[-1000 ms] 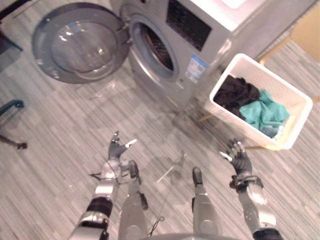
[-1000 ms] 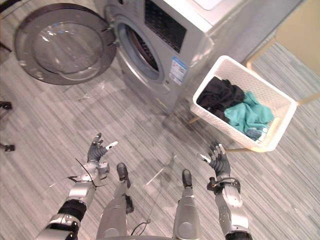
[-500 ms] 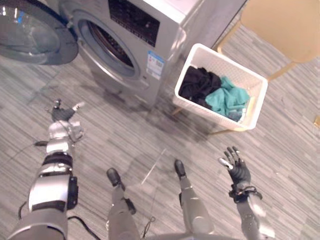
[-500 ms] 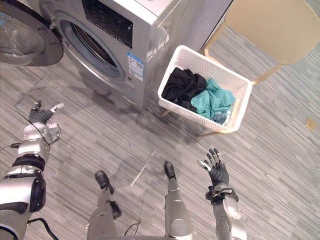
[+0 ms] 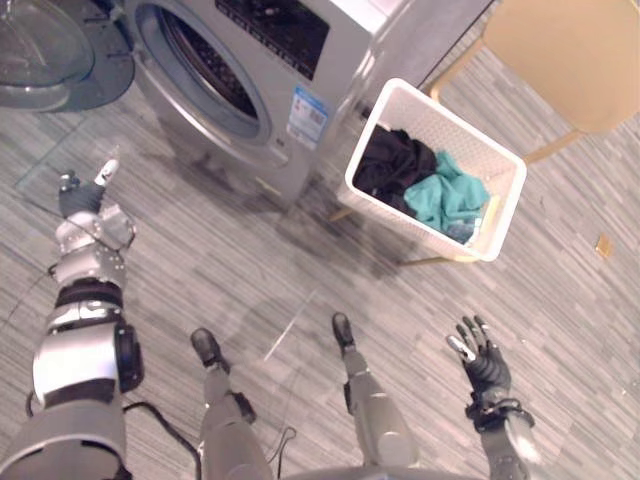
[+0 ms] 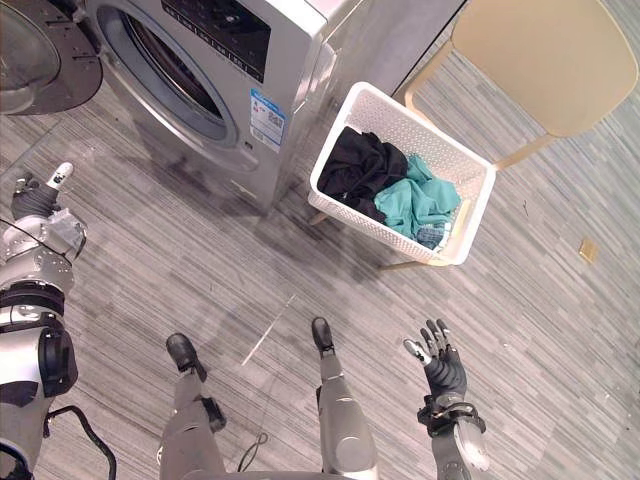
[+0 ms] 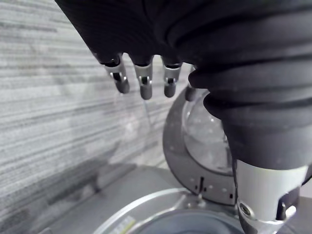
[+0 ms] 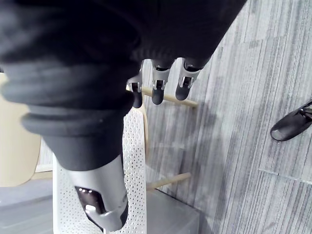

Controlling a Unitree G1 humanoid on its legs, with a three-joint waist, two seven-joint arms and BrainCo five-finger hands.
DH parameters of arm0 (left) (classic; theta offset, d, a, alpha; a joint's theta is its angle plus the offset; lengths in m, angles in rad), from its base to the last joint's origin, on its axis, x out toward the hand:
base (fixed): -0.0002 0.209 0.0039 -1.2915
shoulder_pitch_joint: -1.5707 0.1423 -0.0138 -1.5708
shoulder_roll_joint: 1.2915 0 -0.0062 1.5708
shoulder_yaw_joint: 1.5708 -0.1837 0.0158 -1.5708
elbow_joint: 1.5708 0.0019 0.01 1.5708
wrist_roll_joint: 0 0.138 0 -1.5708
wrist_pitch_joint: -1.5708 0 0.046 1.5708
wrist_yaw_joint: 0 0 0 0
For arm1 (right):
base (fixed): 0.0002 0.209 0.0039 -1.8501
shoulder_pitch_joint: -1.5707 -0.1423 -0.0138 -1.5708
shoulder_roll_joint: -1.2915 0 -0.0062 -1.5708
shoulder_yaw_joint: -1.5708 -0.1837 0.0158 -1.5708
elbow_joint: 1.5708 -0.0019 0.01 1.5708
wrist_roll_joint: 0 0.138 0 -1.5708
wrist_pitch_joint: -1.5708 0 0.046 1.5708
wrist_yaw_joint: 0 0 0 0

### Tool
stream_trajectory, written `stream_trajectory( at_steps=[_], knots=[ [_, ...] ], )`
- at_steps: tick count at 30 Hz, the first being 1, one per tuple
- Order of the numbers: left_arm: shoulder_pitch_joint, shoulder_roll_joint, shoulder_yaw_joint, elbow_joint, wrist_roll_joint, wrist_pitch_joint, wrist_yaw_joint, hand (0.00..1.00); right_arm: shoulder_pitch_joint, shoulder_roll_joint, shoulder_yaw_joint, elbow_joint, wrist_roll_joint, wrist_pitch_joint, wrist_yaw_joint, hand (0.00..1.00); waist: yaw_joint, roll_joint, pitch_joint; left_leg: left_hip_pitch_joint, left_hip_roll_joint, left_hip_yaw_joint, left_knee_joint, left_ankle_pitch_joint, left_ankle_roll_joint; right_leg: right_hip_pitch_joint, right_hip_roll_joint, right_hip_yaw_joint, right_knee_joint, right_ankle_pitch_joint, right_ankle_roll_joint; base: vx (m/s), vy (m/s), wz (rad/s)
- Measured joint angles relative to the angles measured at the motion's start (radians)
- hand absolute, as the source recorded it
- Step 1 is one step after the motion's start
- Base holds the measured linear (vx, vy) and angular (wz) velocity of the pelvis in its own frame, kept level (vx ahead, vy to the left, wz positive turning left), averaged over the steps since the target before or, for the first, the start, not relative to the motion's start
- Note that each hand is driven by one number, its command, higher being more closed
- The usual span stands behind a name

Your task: Pick up the laundry basket with both hands and put the clothes into the washing machine.

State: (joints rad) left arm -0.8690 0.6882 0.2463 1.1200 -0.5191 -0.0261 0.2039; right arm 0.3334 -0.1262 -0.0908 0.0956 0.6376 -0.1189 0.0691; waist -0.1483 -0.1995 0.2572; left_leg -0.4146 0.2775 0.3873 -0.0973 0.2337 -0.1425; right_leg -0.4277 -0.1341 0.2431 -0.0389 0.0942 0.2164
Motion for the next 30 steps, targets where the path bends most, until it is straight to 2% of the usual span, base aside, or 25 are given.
stream_trajectory(
  at_steps=[7, 11, 15, 17, 20, 24, 27, 28, 30],
  knots=[
    [-0.024, 0.003, 0.001, 0.022, -0.021, 0.0, 0.016, 0.0, 0.0, 0.0, -0.015, -0.003, 0.0, 0.0, 0.003, 0.0, 0.007, -0.004, 0.002, -0.018, 0.001, -0.022, 0.0, 0.001, -0.002, 0.001, 0.001, -0.021, -0.001, 0.0, 0.0, -0.01, 0.017, 0.07],
    [-0.029, 0.017, 0.001, 0.022, -0.021, 0.0, 0.016, 0.0, 0.001, 0.0, -0.019, -0.003, 0.0, 0.0, 0.003, 0.0, 0.017, -0.016, 0.01, -0.02, 0.003, -0.025, 0.0, 0.001, -0.002, 0.001, 0.003, -0.023, -0.001, 0.0, 0.0, 0.0, 0.005, 0.02],
    [-0.027, 0.02, 0.035, 0.018, -0.019, -0.002, 0.017, 0.0, 0.0, 0.0, -0.019, -0.003, 0.0, 0.0, 0.004, 0.0, 0.026, -0.017, 0.012, -0.021, 0.004, -0.026, 0.001, 0.001, -0.002, 0.001, 0.003, -0.024, -0.001, 0.0, 0.0, 0.0, 0.0, 0.0],
    [-0.001, 0.017, 0.039, 0.003, -0.012, -0.007, 0.016, 0.0, -0.007, 0.0, -0.019, -0.002, 0.0, 0.001, 0.003, 0.0, 0.026, -0.016, 0.012, -0.013, 0.002, -0.026, 0.002, 0.002, -0.001, 0.007, 0.002, -0.022, 0.001, 0.0, 0.0, 0.0, 0.005, -0.02],
    [0.117, -0.036, 0.039, -0.07, 0.027, -0.021, 0.011, 0.0, -0.042, 0.0, -0.026, 0.011, 0.0, 0.003, 0.002, 0.0, 0.025, -0.011, 0.015, 0.033, -0.004, -0.019, 0.002, 0.002, -0.004, 0.044, -0.005, -0.019, 0.001, -0.001, 0.001, 0.03, 0.006, -0.02],
    [0.337, -0.204, 0.02, -0.191, 0.102, -0.048, -0.029, 0.0, -0.122, 0.002, -0.067, 0.083, -0.003, 0.0, 0.0, 0.0, 0.029, 0.022, 0.004, 0.091, -0.02, -0.017, 0.001, -0.015, -0.008, 0.095, -0.02, -0.02, 0.007, -0.022, 0.007, 0.04, -0.006, 0.06],
    [0.537, -0.385, -0.034, -0.233, 0.101, -0.059, -0.049, 0.0, -0.172, 0.005, -0.121, 0.224, -0.042, -0.004, -0.004, 0.0, 0.038, 0.09, -0.028, 0.151, -0.038, -0.014, 0.001, -0.02, -0.008, 0.131, -0.033, -0.021, 0.059, -0.066, 0.008, 0.05, -0.006, 0.1],
    [0.575, -0.42, -0.05, -0.245, 0.1, -0.059, -0.053, 0.0, -0.179, 0.006, -0.139, 0.262, -0.056, -0.003, -0.006, 0.0, 0.044, 0.105, -0.035, 0.166, -0.041, -0.014, 0.001, -0.02, -0.008, 0.141, -0.035, -0.022, 0.072, -0.076, 0.008, 0.06, -0.004, 0.18],
    [0.704, -0.53, -0.095, -0.305, 0.076, -0.072, -0.073, 0.0, -0.195, 0.003, -0.199, 0.42, -0.099, -0.002, -0.036, 0.0, 0.057, 0.173, -0.077, 0.208, -0.049, -0.026, -0.003, -0.037, -0.006, 0.184, -0.041, -0.044, 0.104, -0.113, 0.009, 0.04, -0.011, 0.29]
  ],
)
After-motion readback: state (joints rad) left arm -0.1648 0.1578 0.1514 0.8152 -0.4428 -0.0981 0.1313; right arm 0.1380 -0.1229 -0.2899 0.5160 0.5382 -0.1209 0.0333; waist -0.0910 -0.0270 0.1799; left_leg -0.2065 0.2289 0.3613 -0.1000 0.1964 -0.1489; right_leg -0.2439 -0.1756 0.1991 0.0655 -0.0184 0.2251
